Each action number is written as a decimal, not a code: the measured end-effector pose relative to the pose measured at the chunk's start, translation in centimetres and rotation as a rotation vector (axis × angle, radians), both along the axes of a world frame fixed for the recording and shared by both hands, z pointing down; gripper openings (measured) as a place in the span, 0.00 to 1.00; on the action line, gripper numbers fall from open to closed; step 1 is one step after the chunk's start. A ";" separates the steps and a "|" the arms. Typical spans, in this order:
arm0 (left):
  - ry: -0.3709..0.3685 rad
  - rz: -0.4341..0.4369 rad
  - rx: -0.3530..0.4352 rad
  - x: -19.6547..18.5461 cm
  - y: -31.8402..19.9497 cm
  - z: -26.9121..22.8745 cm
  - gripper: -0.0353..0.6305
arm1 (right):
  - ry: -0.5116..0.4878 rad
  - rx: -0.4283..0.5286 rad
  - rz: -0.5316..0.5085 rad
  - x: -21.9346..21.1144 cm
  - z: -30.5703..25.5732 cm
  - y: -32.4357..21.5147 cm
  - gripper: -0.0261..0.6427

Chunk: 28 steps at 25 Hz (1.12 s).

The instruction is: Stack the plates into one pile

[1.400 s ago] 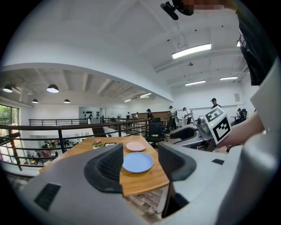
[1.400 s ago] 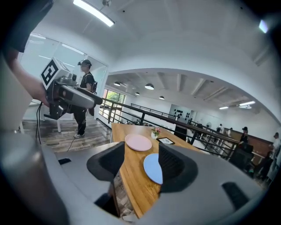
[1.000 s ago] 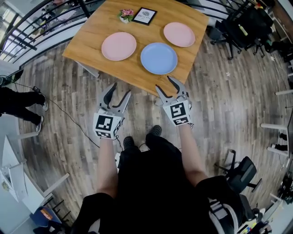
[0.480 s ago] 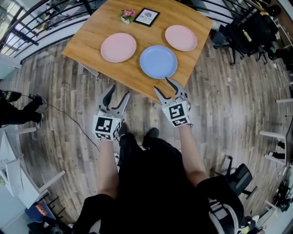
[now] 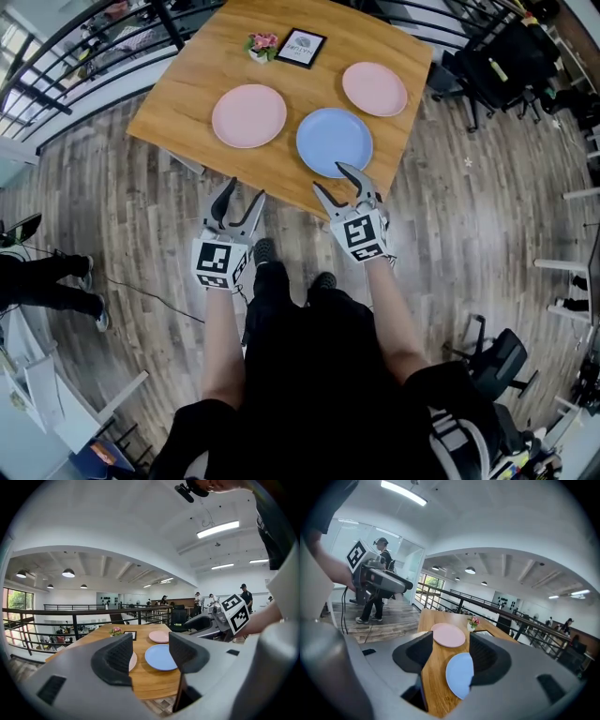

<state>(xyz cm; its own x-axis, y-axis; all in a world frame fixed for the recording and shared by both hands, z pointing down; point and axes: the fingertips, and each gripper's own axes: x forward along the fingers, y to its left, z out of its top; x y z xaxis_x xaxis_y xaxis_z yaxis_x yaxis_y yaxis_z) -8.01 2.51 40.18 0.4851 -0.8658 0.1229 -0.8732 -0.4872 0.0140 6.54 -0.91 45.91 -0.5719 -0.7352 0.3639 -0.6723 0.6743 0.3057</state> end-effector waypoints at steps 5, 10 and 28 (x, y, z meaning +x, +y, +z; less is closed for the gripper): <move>-0.009 0.033 -0.009 -3.6 -2.9 -0.1 0.43 | -0.008 -0.003 0.025 -3.9 -0.3 -2.2 0.42; -0.004 0.053 -0.014 -6.0 -5.1 -0.3 0.43 | 0.013 -0.010 0.029 -6.6 -0.1 -3.5 0.42; -0.020 0.157 -0.027 -11.9 -11.7 0.9 0.43 | 0.034 -0.006 0.126 -12.3 0.5 -10.0 0.42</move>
